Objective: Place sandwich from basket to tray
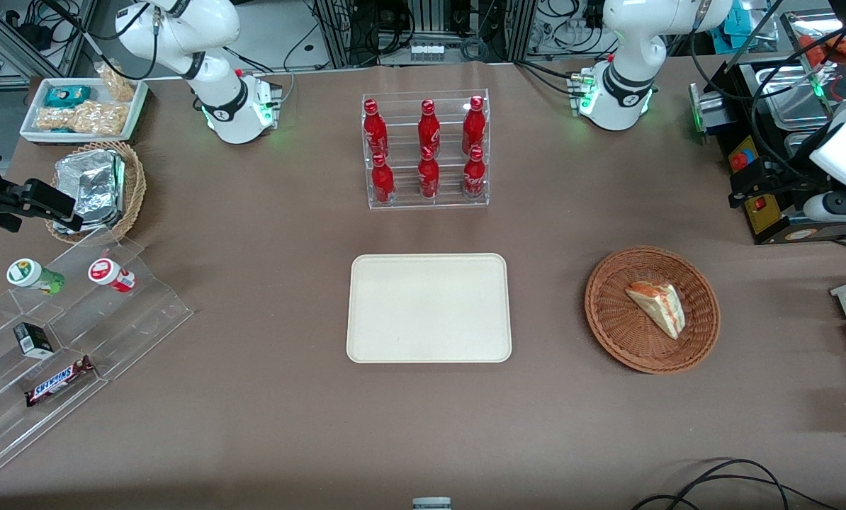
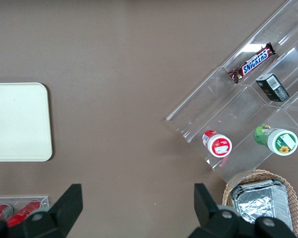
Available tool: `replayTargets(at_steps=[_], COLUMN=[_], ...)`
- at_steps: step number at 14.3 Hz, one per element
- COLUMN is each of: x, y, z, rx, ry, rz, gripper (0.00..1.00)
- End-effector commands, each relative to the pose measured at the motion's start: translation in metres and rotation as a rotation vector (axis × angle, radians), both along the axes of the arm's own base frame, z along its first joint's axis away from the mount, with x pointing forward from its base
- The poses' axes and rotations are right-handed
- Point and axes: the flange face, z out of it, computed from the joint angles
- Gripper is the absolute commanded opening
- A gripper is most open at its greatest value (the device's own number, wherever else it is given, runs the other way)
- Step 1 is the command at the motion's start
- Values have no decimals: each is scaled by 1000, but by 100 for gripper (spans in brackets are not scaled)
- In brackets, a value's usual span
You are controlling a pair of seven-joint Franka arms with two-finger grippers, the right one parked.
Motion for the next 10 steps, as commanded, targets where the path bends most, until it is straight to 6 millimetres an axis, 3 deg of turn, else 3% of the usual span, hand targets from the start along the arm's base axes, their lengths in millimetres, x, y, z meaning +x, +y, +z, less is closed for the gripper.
replayTargets(at_steps=[1, 6, 10], x=[-1, -3, 8], y=[-8, -7, -6], z=[6, -4, -63], rx=[-3, 1, 61], ry=[9, 44, 145], rz=[25, 28, 45], gripper=[100, 100, 100])
